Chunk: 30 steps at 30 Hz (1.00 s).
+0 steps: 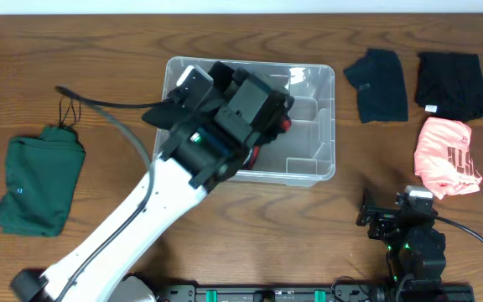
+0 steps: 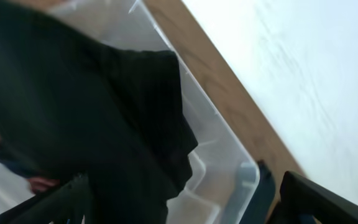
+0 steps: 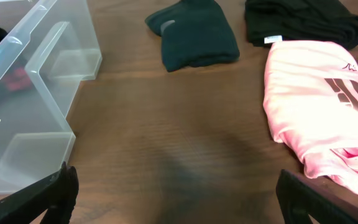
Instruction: Pack container
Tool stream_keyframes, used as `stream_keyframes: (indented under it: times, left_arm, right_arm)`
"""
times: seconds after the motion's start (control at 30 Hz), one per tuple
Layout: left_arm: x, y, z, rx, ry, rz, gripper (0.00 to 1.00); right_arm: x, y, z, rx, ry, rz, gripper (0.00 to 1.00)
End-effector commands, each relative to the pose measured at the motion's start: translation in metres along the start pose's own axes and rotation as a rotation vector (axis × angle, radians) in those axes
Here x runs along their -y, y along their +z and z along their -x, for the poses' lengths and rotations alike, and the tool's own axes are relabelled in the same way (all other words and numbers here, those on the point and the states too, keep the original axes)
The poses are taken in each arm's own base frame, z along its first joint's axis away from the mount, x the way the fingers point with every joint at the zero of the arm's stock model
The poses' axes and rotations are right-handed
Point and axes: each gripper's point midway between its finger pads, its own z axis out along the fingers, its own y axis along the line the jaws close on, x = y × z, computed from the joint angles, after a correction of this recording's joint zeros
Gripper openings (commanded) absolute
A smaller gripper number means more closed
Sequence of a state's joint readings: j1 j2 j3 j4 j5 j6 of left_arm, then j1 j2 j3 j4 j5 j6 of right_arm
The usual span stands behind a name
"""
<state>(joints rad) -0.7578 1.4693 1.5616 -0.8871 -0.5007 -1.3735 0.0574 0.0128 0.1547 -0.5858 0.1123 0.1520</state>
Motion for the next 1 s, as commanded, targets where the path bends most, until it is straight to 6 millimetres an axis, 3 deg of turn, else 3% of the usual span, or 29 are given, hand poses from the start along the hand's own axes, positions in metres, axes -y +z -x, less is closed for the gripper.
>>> stream_keyframes:
  times: [0.0, 0.17, 0.3, 0.37, 0.43, 0.57, 0.63, 0.67, 0.83, 0.97]
  left_arm:
    - [0.0, -0.036, 0.009, 0.0, 0.224, -0.061, 0.98]
    - [-0.016, -0.067, 0.011, -0.018, 0.49, -0.078, 0.98]
    - [-0.014, -0.073, 0.021, 0.03, 0.727, -0.095, 0.98]
    - [-0.009, -0.071, 0.019, 0.041, 0.876, -0.106, 0.72]
    - [-0.007, -0.066, 0.012, 0.03, 1.094, -0.103, 0.5]
    - [-0.017, -0.05, -0.009, -0.059, 1.429, -0.084, 0.3]
    - [-0.025, -0.037, -0.017, -0.109, 1.569, -0.04, 0.1]
    - [-0.029, -0.03, -0.02, -0.131, 1.617, -0.02, 0.06]
    - [-0.044, 0.006, -0.032, -0.247, 1.829, 0.063, 0.06]
    - [-0.052, 0.023, -0.07, -0.479, 1.862, -0.125, 0.06]
  right_arm:
    - [-0.001, 0.0, -0.001, -0.003, 0.008, 0.004, 0.99]
    - [-0.001, 0.0, -0.001, -0.003, 0.008, 0.004, 0.99]
    - [-0.001, 0.0, -0.001, -0.003, 0.008, 0.004, 0.99]
    - [-0.001, 0.0, -0.001, -0.003, 0.008, 0.004, 0.99]
    - [-0.001, 0.0, -0.001, -0.003, 0.008, 0.004, 0.99]
    - [-0.001, 0.0, -0.001, -0.003, 0.008, 0.004, 0.99]
    - [-0.001, 0.0, -0.001, -0.003, 0.008, 0.004, 0.99]
    - [-0.001, 0.0, -0.001, -0.003, 0.008, 0.004, 0.99]
    - [-0.001, 0.0, -0.001, -0.003, 0.008, 0.004, 0.99]
    - [-0.001, 0.0, -0.001, -0.003, 0.008, 0.004, 0.99]
